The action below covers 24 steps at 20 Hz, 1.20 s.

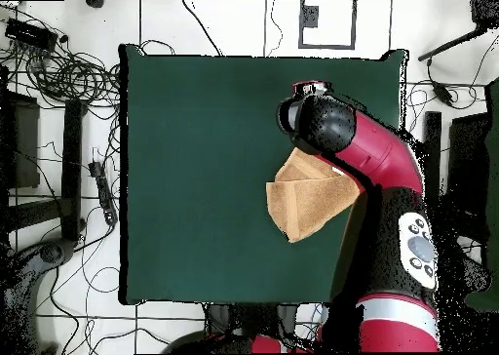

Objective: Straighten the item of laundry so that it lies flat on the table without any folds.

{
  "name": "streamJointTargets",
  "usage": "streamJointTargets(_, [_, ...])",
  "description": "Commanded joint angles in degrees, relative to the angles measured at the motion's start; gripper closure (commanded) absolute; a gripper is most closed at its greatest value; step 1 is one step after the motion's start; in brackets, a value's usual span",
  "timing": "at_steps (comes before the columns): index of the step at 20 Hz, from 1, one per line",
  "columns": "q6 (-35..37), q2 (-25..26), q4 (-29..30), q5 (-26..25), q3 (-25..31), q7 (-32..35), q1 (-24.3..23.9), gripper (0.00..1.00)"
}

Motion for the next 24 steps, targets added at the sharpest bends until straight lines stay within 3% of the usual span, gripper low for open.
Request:
streamJointTargets(1, [-4.73,6.27,7.02,3.59,3.45,11.64,0.95,0.00])
streamJointTargets(14, [-10.01,14.06,2.59,8.26,1.86,13.00,2.61,0.00])
streamJointTargets(24, [-11.15,13.56,4.99,10.27,2.97,11.76,2.75,0.00])
